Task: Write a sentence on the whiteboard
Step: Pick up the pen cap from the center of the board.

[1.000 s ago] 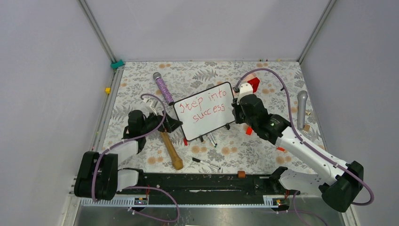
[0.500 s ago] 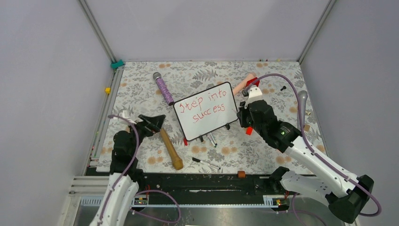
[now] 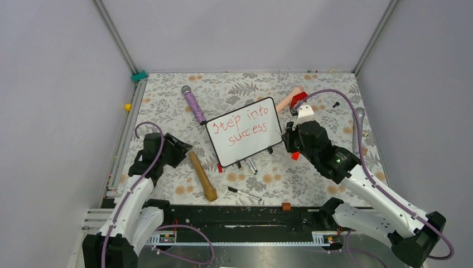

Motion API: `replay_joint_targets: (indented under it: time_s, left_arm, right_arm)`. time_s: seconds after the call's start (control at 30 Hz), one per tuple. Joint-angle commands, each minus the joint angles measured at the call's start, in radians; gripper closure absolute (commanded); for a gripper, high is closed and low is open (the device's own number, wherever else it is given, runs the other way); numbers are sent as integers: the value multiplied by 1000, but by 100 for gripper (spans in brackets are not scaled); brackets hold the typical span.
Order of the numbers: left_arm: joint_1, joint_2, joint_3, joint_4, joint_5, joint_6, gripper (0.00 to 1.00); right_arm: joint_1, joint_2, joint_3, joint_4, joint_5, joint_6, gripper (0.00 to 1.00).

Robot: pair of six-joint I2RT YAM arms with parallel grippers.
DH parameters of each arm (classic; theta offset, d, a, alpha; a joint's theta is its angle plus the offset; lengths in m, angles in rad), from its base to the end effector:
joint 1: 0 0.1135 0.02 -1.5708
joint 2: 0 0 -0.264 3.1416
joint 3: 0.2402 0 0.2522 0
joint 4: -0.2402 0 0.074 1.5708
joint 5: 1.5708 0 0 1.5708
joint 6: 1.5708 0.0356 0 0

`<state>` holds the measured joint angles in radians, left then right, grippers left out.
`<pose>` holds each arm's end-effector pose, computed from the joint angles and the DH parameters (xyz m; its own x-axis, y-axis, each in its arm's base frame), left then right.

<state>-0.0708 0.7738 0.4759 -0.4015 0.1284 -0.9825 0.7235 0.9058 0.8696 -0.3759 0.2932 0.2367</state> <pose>0.1659 -0.0163 0.2131 -0.4960 -0.7919 -0.3561 -0.4410 0.5830 -0.6823 0.1590 0.1267 0.3290 -0.3939 -0.0484 -0.9179 -0.3527 0.9301 0.1023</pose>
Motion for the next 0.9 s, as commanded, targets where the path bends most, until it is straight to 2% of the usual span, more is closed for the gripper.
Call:
replay_joint_targets:
  time_s: [0.0,0.1,0.23,0.4,0.5,0.63,0.87]
  left_arm:
    - [-45,39,45,-15,-16,-66,49]
    - [-69,66,40,6,-33,-105,52]
    - [-125,141,16,119,9,-161,52]
    - [-222,277,33,213,-1,-128,52]
    - [-237,371,29,289,54,-121,55]
    - [-254,474,58,294,81,-92,58]
    - [-272,533,83,301,131,-67,59]
  right_arm:
    - [-8,-22,-10,19,-12,27,100]
    - [-8,-26,-16,16,-4,32,100]
    - [-8,-19,-16,19,-6,39,100]
    - [-9,7,3,19,-27,47,100]
    - [-7,8,5,19,-26,45,100]
    - [-8,11,7,19,-19,40,100]
    - [-7,16,7,21,-12,33,100]
